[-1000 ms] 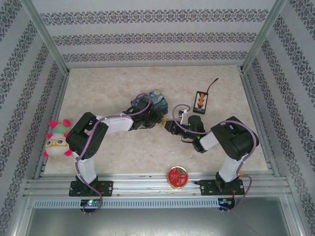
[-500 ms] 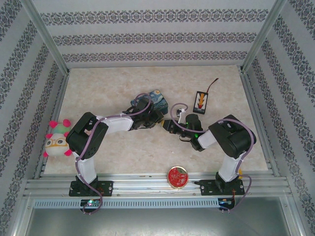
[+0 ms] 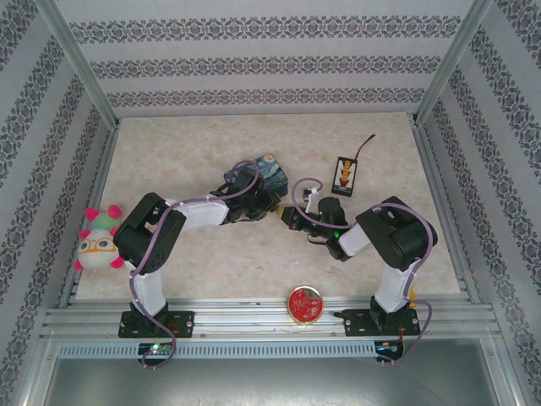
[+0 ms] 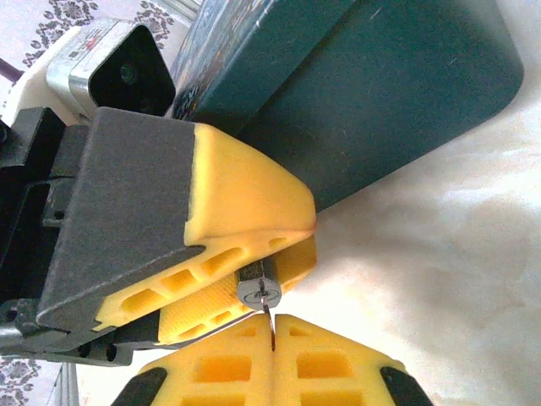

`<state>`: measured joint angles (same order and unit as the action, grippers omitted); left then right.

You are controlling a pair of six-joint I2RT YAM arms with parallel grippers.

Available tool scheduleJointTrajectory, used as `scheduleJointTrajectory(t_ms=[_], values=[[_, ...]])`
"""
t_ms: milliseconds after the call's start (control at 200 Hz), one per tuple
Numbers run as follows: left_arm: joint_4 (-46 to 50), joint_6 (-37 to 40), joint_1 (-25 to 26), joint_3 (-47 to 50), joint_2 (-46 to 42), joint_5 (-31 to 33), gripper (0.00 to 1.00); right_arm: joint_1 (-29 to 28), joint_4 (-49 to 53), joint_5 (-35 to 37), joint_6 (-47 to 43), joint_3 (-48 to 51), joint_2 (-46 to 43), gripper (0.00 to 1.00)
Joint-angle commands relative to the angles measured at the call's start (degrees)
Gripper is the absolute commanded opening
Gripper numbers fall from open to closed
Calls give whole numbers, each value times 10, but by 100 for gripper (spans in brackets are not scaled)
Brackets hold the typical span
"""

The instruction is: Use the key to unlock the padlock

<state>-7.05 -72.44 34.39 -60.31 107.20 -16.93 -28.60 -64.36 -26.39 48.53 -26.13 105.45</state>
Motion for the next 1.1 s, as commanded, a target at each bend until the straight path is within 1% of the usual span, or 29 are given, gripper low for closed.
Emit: scheduleJointTrajectory(t_ms=[0,60,100,130,155,175,190,260,285,325,355,435,490,560,595,695,815,870,989,1049,1094], values=[[-29,-43,-6,17,15,-45,8,-8,-26,6,17,-17,24,0],[-53,-38,-6,24,12,-48,20,-8,-34,9,28,-21,30,0],[-66,-35,-6,29,9,-50,26,-8,-37,12,35,-22,33,0],[-72,-31,-6,31,6,-48,33,-9,-38,16,41,-23,35,0],[-77,-27,-6,34,2,-47,42,-9,-38,19,45,-24,36,0],[-81,-23,-6,36,0,-46,45,-10,-38,21,49,-24,37,0],[-83,-21,-6,38,-2,-44,50,-10,-38,23,52,-25,38,0],[-90,-9,-5,45,-14,-34,65,-12,-39,29,64,-26,42,0],[-93,-4,-6,48,-17,-31,69,-12,-39,32,69,-28,43,0],[-96,2,-5,52,-24,-26,71,-14,-40,34,76,-28,46,0],[-99,8,-6,54,-28,-22,74,-15,-40,36,82,-29,48,0],[-115,18,-6,66,-41,-11,88,-20,-42,47,94,-30,52,0],[-127,26,-5,78,-50,1,93,-22,-45,53,100,-29,54,0],[-148,32,-6,97,-62,22,94,-25,-48,59,107,-29,55,0],[-158,34,-6,108,-69,35,93,-26,-50,60,111,-29,55,0],[-196,50,-6,135,-81,66,83,-29,-53,62,126,-31,56,0],[-257,62,-7,164,-78,88,77,-31,-57,64,145,-34,57,0],[-296,62,-8,179,-72,92,75,-32,-59,63,152,-36,58,0],[-391,53,-11,206,-48,94,64,-32,-61,60,162,-41,59,0],[-429,49,-12,216,-34,93,61,-32,-62,60,168,-44,60,0],[-450,49,-13,220,-26,92,57,-32,-64,59,172,-45,61,0]])
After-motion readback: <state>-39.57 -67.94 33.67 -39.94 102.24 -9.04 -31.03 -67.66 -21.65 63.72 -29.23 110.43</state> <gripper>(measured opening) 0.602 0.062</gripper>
